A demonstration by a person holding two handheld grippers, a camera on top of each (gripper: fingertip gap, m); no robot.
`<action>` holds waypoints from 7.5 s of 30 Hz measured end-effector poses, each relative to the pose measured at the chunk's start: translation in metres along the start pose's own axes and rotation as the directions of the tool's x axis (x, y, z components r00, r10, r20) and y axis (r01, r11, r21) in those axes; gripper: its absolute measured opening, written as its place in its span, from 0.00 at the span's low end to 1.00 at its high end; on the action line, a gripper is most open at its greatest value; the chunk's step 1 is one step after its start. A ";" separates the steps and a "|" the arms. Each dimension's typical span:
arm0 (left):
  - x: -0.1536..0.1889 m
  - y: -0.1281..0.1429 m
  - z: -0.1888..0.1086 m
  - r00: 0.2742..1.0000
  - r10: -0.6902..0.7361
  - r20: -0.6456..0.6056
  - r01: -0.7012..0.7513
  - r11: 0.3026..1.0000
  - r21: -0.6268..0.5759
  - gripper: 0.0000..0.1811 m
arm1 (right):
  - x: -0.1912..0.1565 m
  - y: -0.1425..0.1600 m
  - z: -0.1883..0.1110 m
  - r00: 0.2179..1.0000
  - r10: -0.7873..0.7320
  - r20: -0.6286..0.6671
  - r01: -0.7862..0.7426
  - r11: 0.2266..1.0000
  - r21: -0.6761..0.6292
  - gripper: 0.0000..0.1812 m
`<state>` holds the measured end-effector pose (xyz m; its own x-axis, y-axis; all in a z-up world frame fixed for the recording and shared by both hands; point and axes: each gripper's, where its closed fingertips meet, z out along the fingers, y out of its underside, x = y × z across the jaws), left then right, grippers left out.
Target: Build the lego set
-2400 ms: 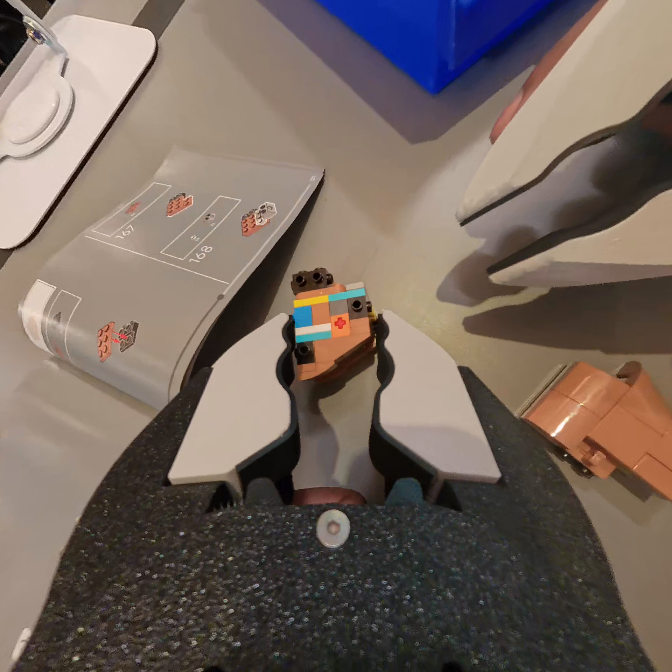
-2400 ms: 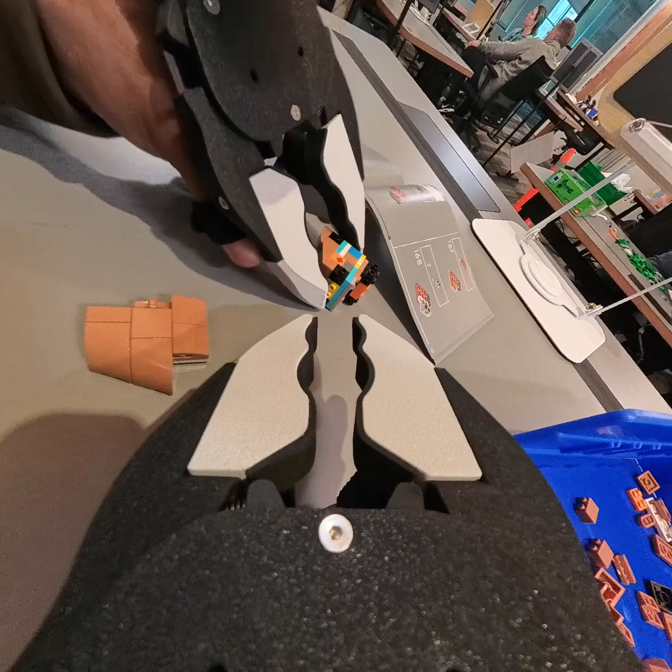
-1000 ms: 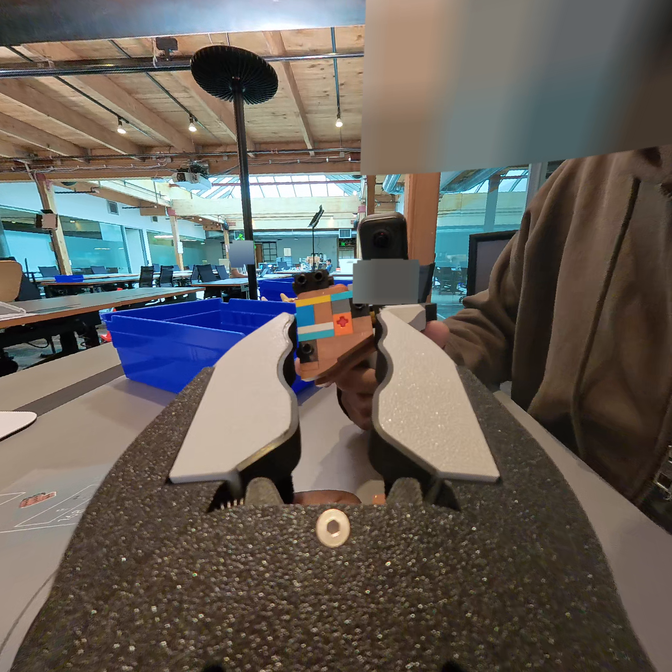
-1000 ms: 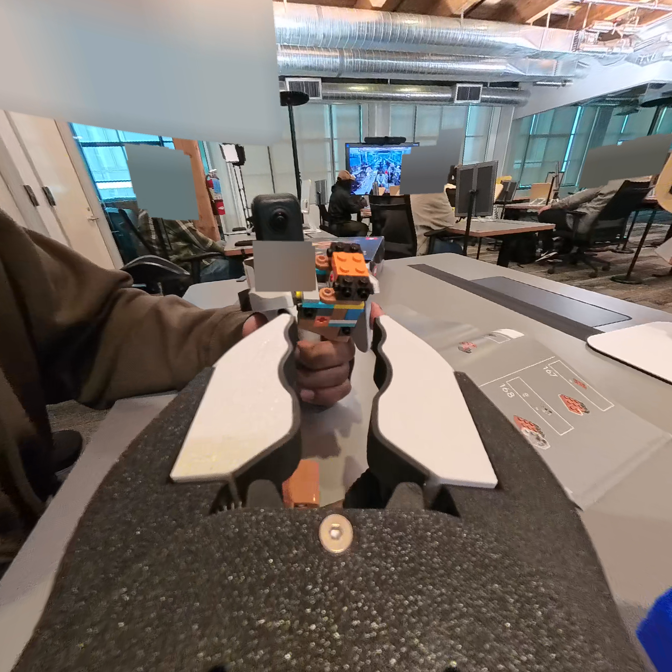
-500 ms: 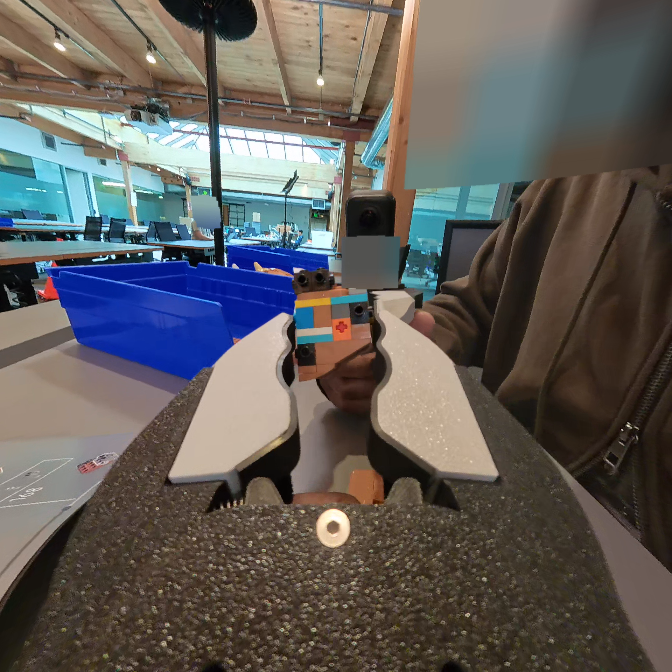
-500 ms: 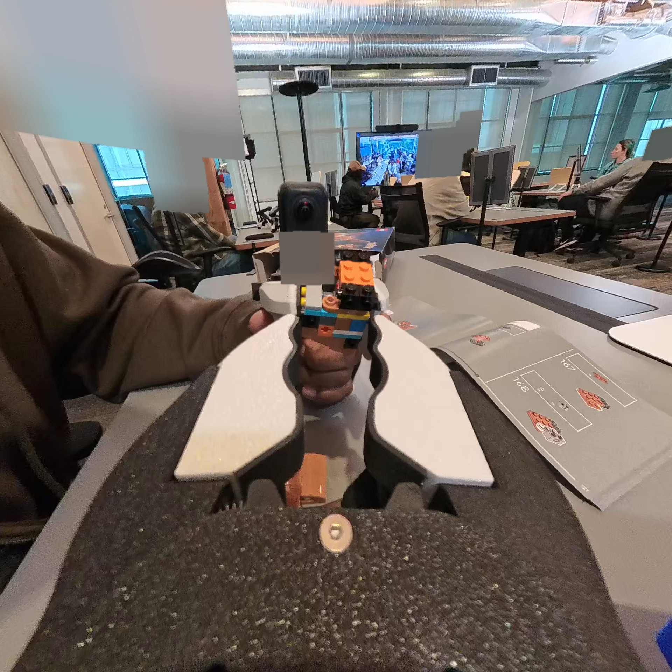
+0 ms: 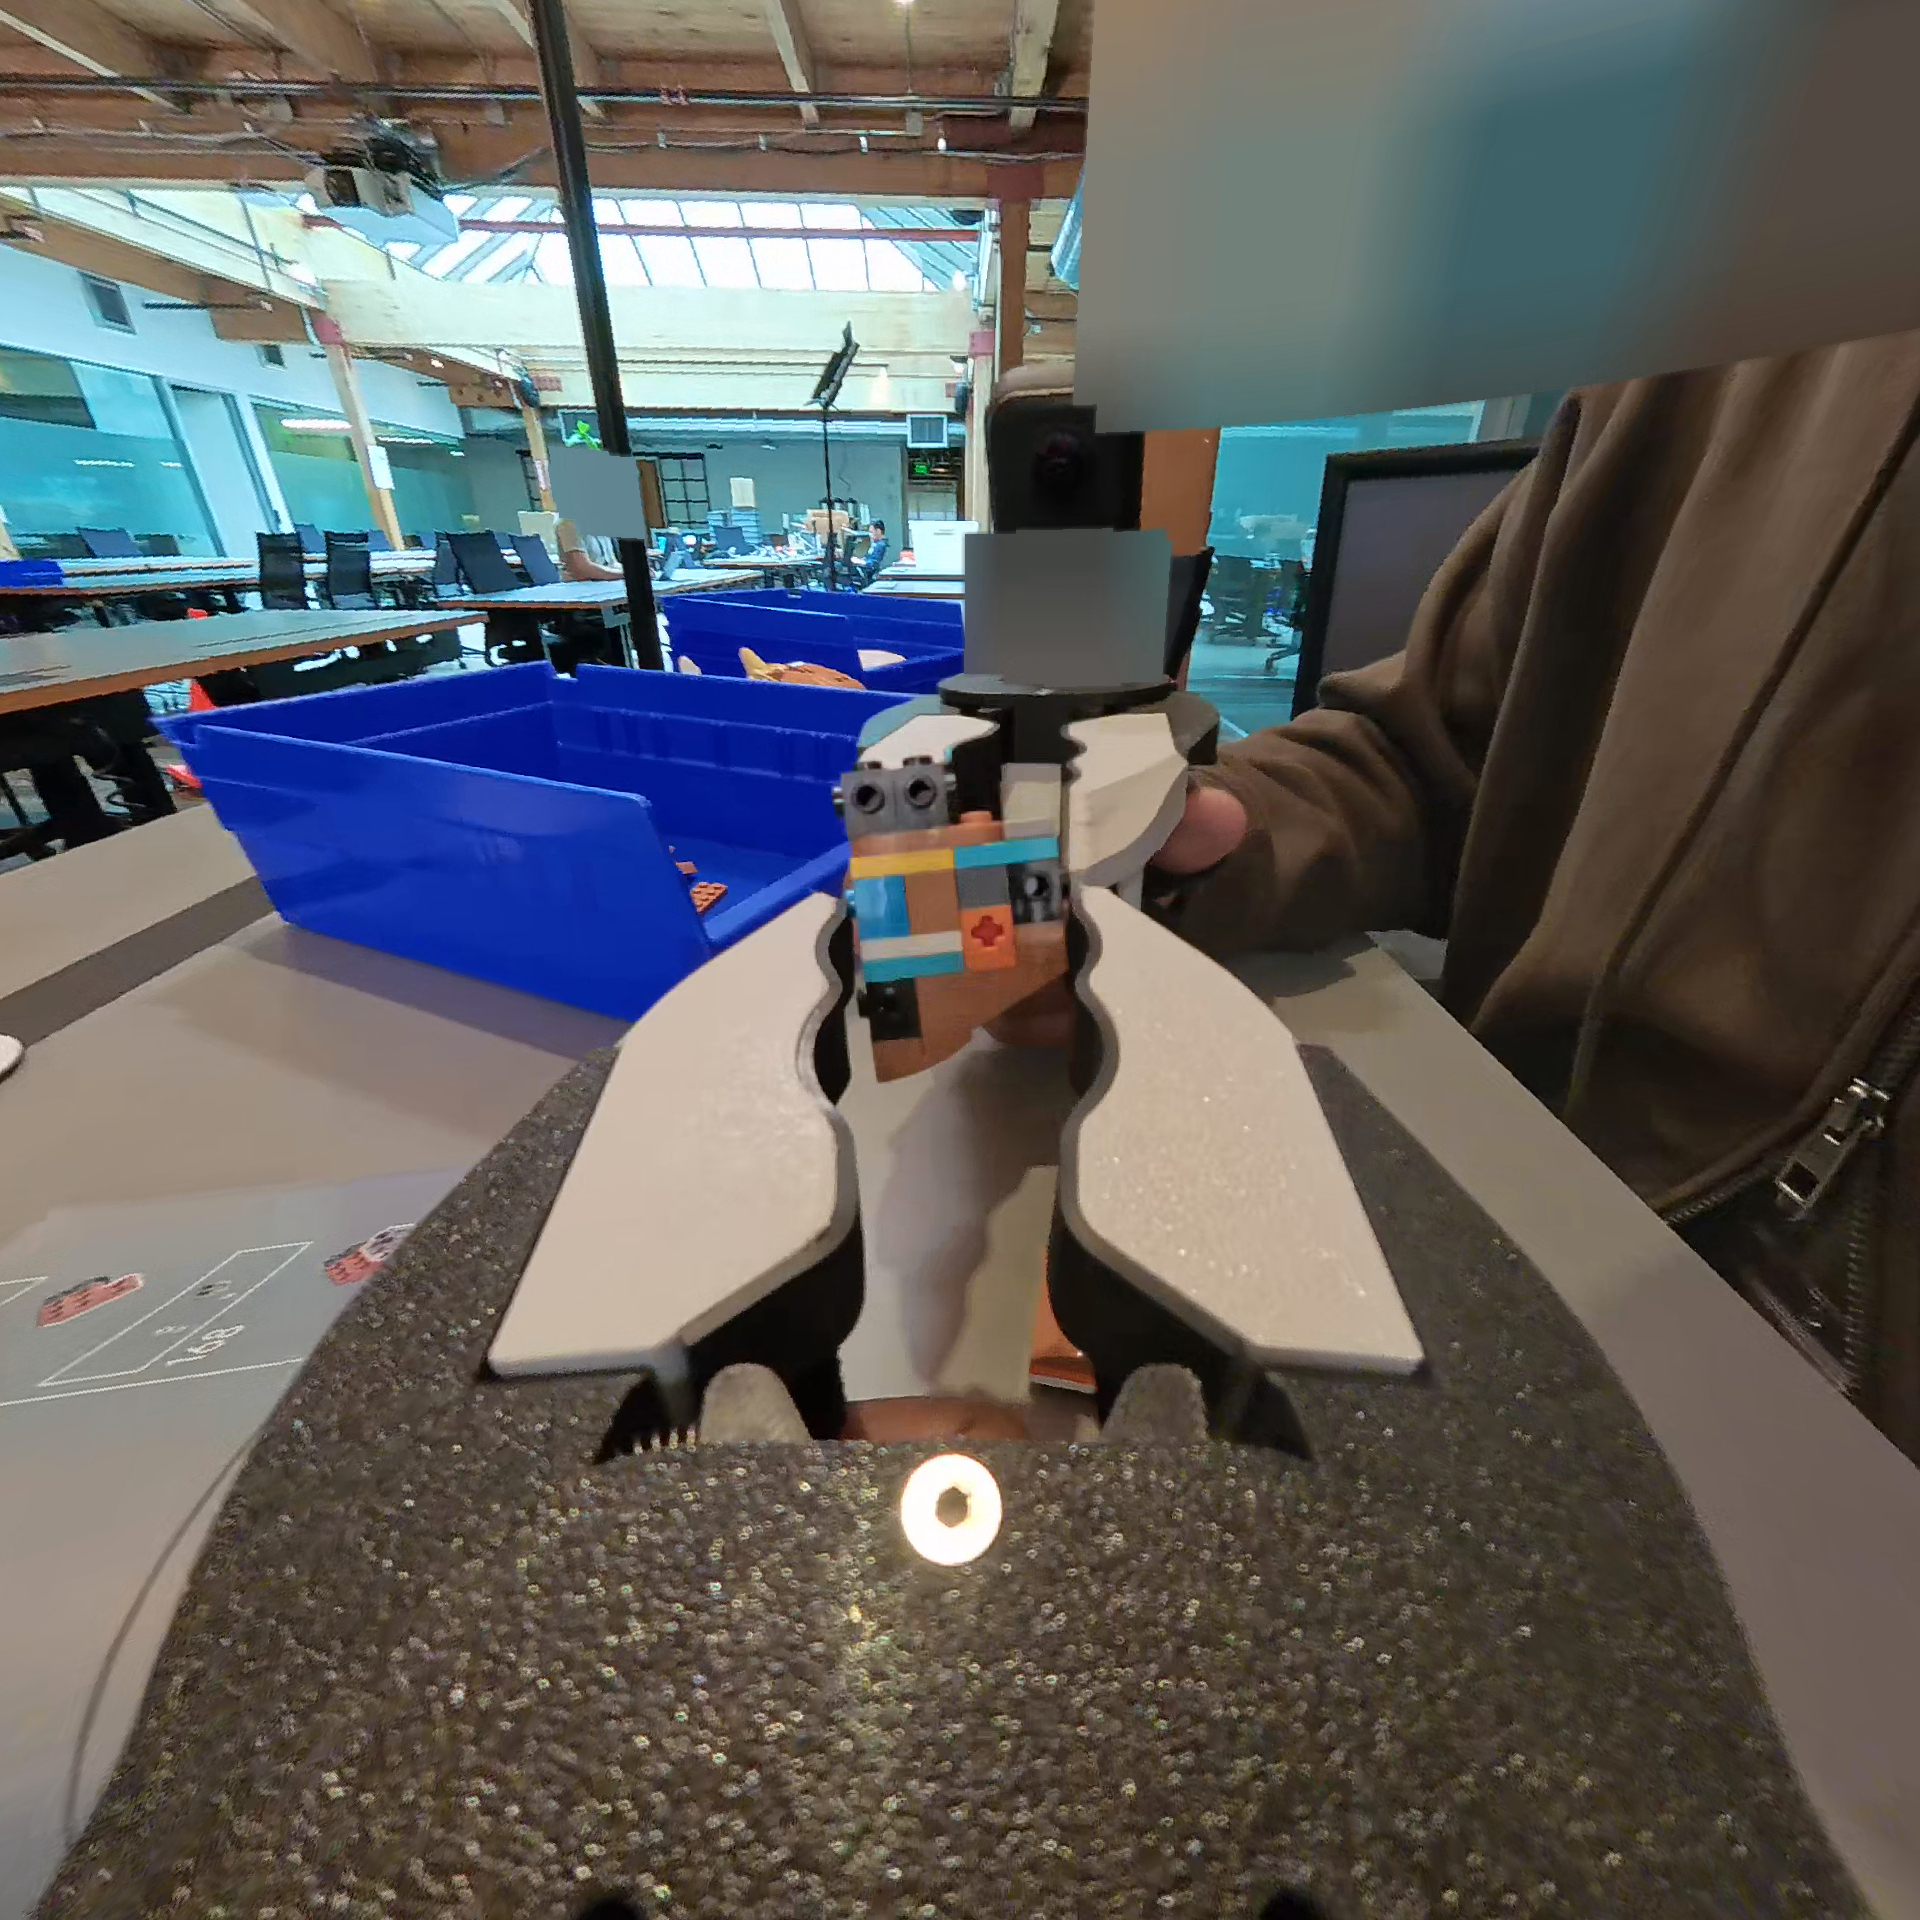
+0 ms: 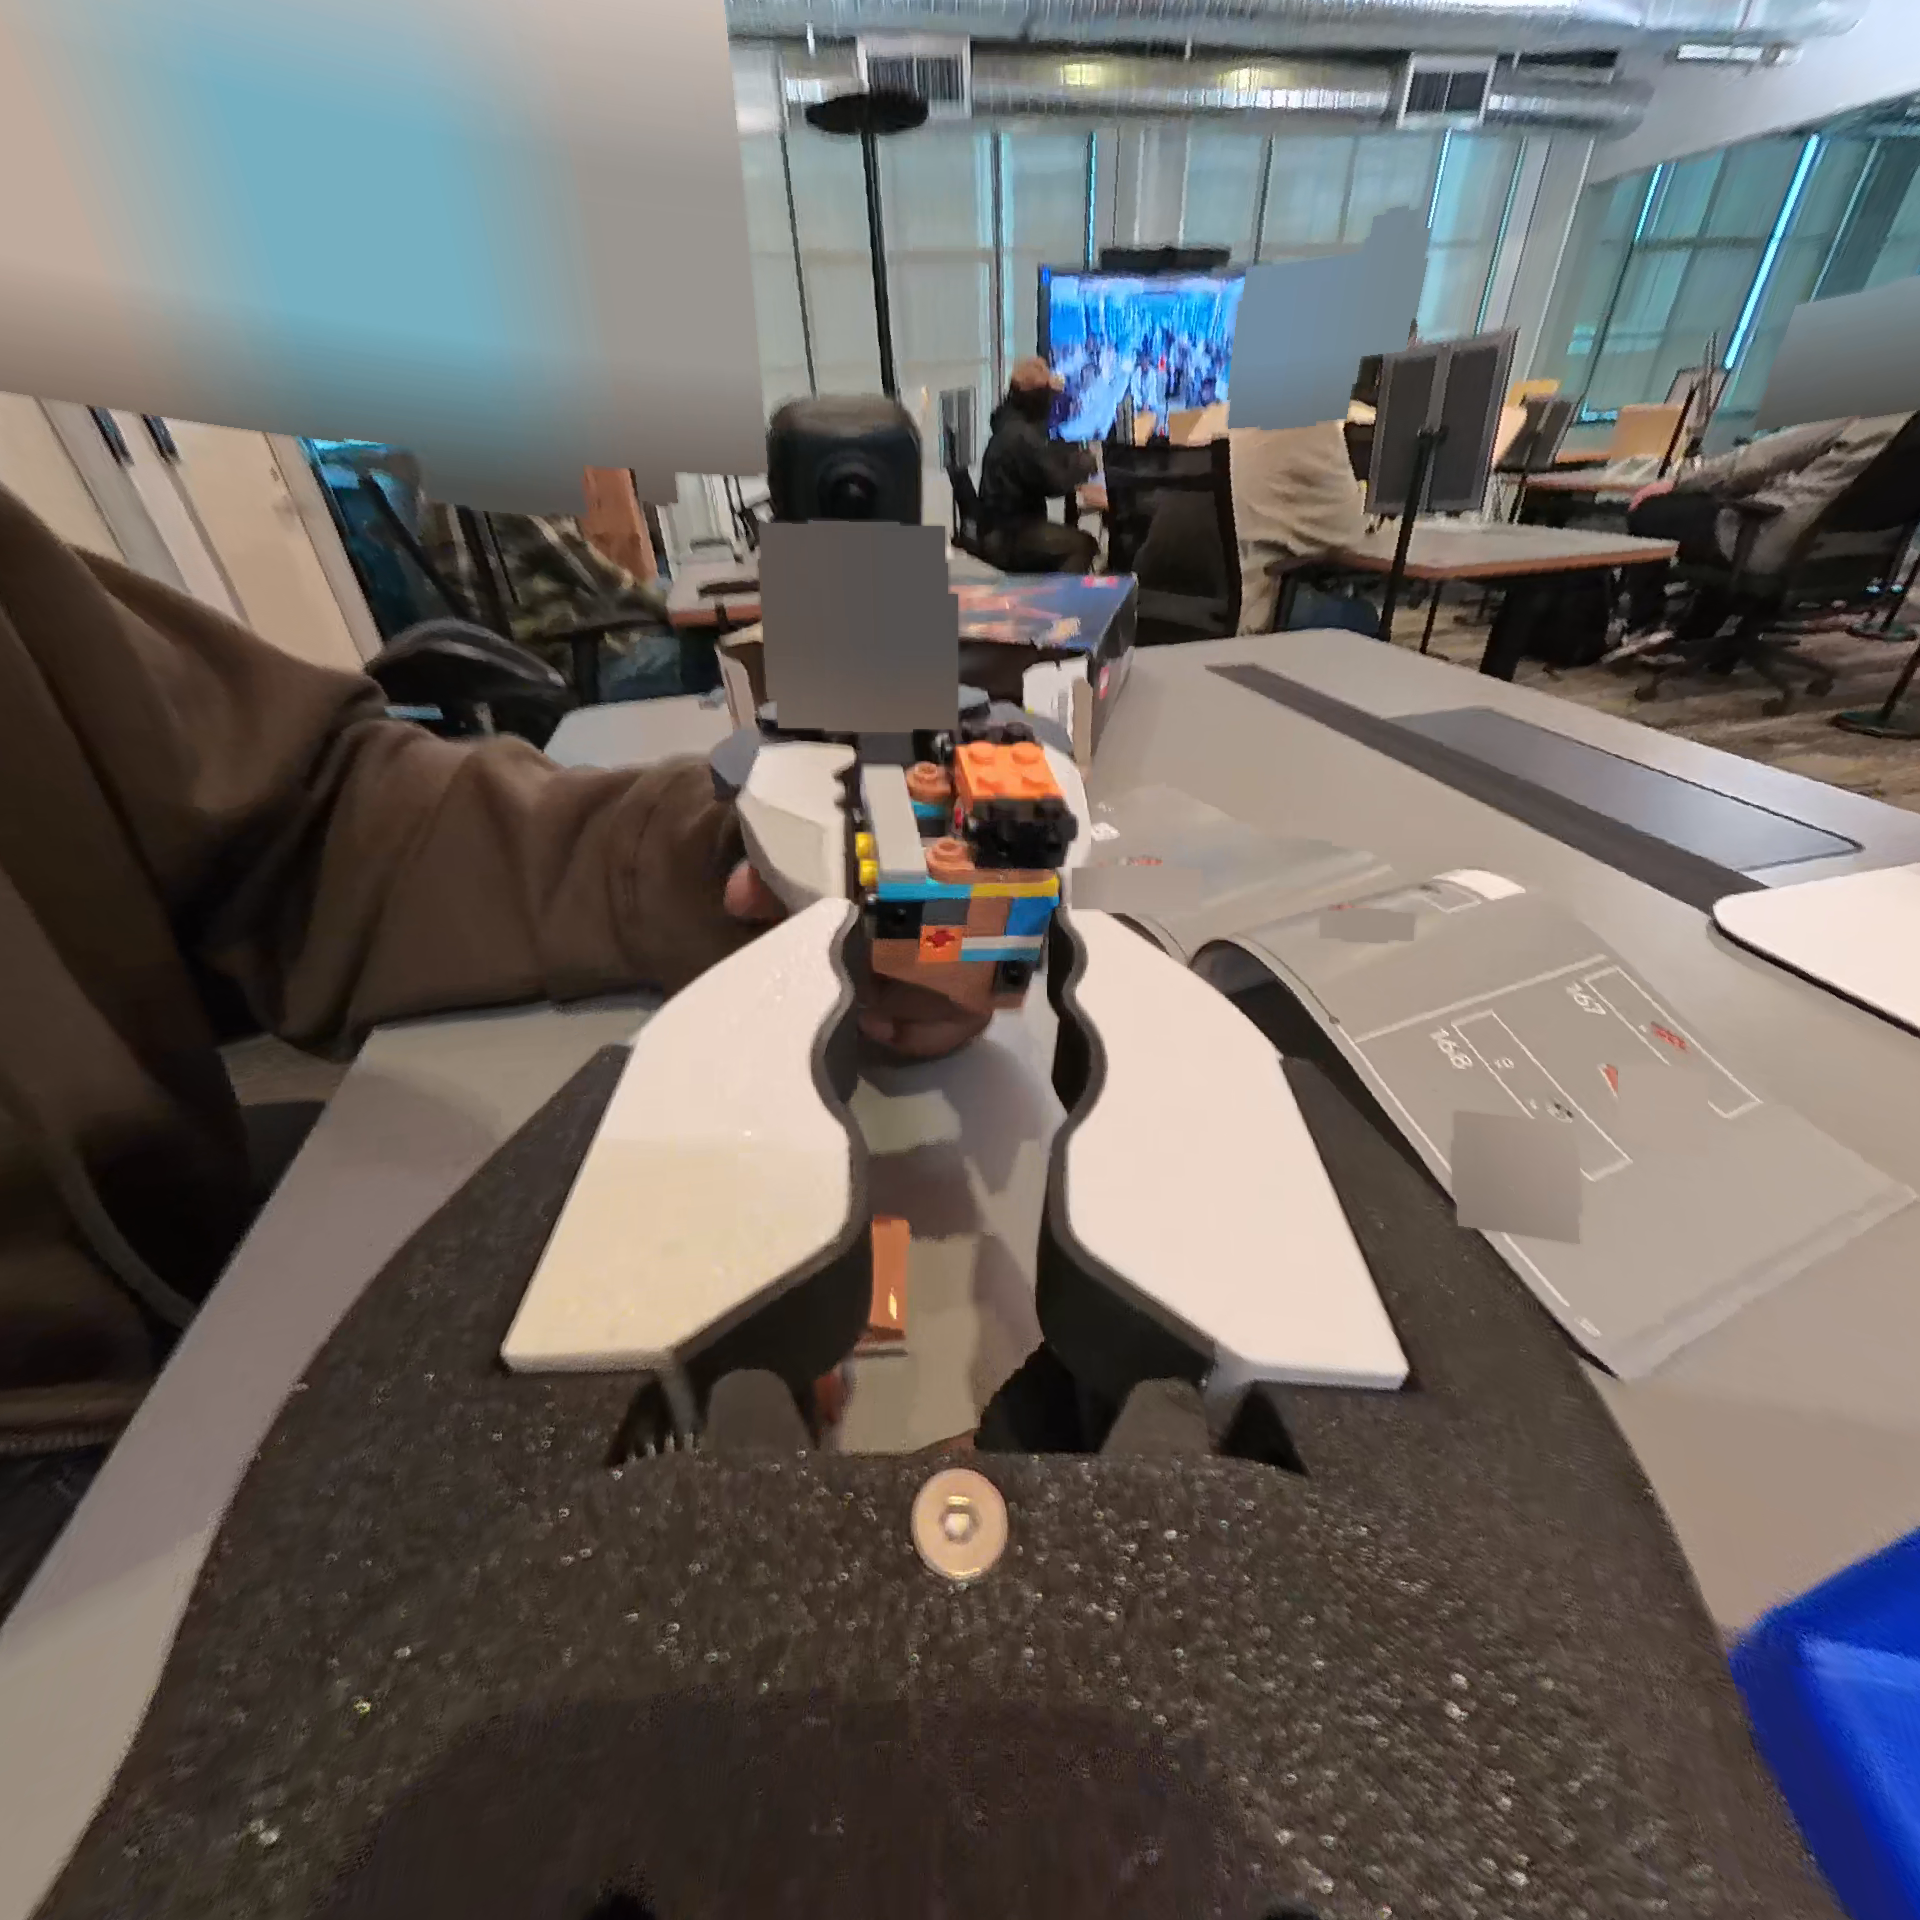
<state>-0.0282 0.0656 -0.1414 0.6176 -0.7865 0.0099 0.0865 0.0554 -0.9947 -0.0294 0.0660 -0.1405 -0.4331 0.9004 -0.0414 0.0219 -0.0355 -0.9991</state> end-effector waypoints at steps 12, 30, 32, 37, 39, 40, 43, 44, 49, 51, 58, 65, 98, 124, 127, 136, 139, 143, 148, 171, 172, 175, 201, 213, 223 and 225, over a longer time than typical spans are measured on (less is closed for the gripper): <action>-0.009 -0.020 -0.014 0.999 -0.041 0.036 0.036 0.993 0.112 0.21 | -0.020 0.078 -0.002 0.993 -0.074 0.093 0.112 0.847 -0.520 0.28; 0.030 -0.008 0.000 0.997 -0.026 -0.070 0.033 0.994 0.105 0.21 | -0.028 0.005 0.003 0.995 -0.062 0.080 0.067 0.995 -0.072 0.21; 0.030 -0.007 0.000 0.996 -0.045 -0.080 0.053 0.993 0.105 0.21 | -0.027 0.005 0.003 0.995 -0.075 0.069 0.080 0.995 -0.066 0.20; 0.029 -0.005 0.000 0.995 -0.057 -0.084 0.064 0.994 0.087 0.21 | -0.026 0.005 0.003 0.995 -0.077 0.065 0.081 0.995 -0.055 0.20; 0.029 -0.003 0.000 0.995 -0.051 -0.083 0.057 0.996 0.073 0.21 | -0.026 0.005 0.002 0.995 -0.080 0.065 0.084 0.995 -0.056 0.20; 0.028 -0.002 0.000 0.995 -0.050 -0.082 0.056 0.996 0.063 0.21 | -0.026 0.005 0.002 0.995 -0.080 0.063 0.084 0.995 -0.058 0.20; 0.028 -0.001 0.000 0.995 -0.050 -0.083 0.054 0.997 0.047 0.22 | -0.026 0.006 0.002 0.995 -0.079 0.063 0.083 0.995 -0.062 0.20; 0.029 0.000 0.000 0.995 -0.050 -0.084 0.054 0.998 0.041 0.22 | -0.026 0.007 0.002 0.995 -0.080 0.064 0.084 0.994 -0.064 0.20; 0.034 0.005 0.000 0.992 -0.049 -0.117 0.048 0.999 -0.008 0.22 | -0.030 0.009 0.002 0.993 -0.081 0.089 0.089 0.992 -0.094 0.20; 0.035 0.007 0.000 0.992 -0.045 -0.121 0.042 0.999 -0.025 0.22 | -0.031 0.011 0.003 0.992 -0.083 0.097 0.093 0.990 -0.106 0.20; 0.038 0.010 0.000 0.989 -0.051 -0.137 0.043 0.997 -0.058 0.22 | -0.033 0.014 0.005 0.989 -0.108 0.105 0.123 0.983 -0.140 0.20; 0.029 0.010 -0.001 0.997 0.016 -0.078 -0.022 0.997 -0.079 0.22 | -0.029 0.014 0.003 0.989 -0.125 0.082 0.136 0.978 -0.160 0.20; 0.024 -0.022 -0.028 0.993 0.047 -0.106 -0.035 0.993 0.115 0.22 | -0.033 0.102 -0.001 0.996 0.015 0.085 0.041 0.784 -0.619 0.37; 0.032 -0.016 -0.027 0.987 0.071 -0.143 -0.060 0.995 0.077 0.22 | -0.038 0.121 0.002 0.993 -0.101 0.061 0.114 0.691 -0.714 0.29; 0.035 -0.017 -0.027 0.985 0.072 -0.156 -0.059 0.995 0.083 0.22 | -0.038 0.121 0.002 0.993 -0.101 0.059 0.113 0.692 -0.713 0.29; 0.038 -0.017 -0.025 0.983 0.074 -0.170 -0.062 0.995 0.079 0.22 | -0.036 0.121 0.001 0.994 -0.102 0.050 0.107 0.693 -0.713 0.29; 0.038 -0.017 -0.025 0.983 0.075 -0.167 -0.062 0.995 0.080 0.22 | -0.036 0.120 0.001 0.994 -0.102 0.048 0.106 0.692 -0.714 0.29; 0.037 -0.018 -0.026 0.984 0.074 -0.161 -0.062 0.995 0.083 0.22 | -0.034 0.120 0.001 0.994 -0.098 0.040 0.097 0.696 -0.712 0.29; 0.033 -0.021 -0.027 0.988 0.059 -0.143 -0.045 0.994 0.096 0.22 | -0.028 0.113 0.001 0.998 -0.059 0.006 0.047 0.730 -0.682 0.29; -0.018 -0.037 -0.014 0.837 -0.542 -0.078 0.503 0.704 0.501 0.22 | 0.032 -0.037 -0.005 0.767 0.638 0.067 -0.637 0.747 0.187 0.28; -0.018 -0.037 -0.012 0.833 -0.548 -0.074 0.502 0.693 0.517 0.22 | 0.031 -0.041 -0.004 0.753 0.652 0.088 -0.654 0.727 0.208 0.28; -0.017 -0.039 -0.009 0.831 -0.555 -0.031 0.473 0.677 0.564 0.22 | 0.031 -0.052 -0.002 0.715 0.686 0.136 -0.693 0.669 0.269 0.28; 0.008 -0.076 -0.005 0.846 -0.509 0.160 0.228 0.615 0.755 0.22 | 0.006 -0.082 0.015 0.629 0.702 0.333 -0.771 0.511 0.380 0.28; 0.012 -0.078 -0.007 0.858 -0.483 0.177 0.201 0.632 0.749 0.22 | -0.002 -0.082 0.018 0.730 0.635 0.254 -0.679 0.627 0.382 0.28; 0.017 -0.081 -0.009 0.871 -0.465 0.158 0.198 0.627 0.753 0.22 | -0.008 -0.084 0.019 0.768 0.596 0.234 -0.637 0.678 0.366 0.28; 0.017 -0.082 -0.010 0.872 -0.465 0.153 0.201 0.624 0.755 0.22 | -0.009 -0.084 0.019 0.772 0.591 0.234 -0.634 0.682 0.365 0.28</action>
<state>-0.0319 0.0415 -0.0610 0.6176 -0.6177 0.4869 0.7682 0.3411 -0.5417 -0.0445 0.0529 -0.0566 -0.5323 0.5723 -0.6239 -0.0394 -0.7529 -0.6570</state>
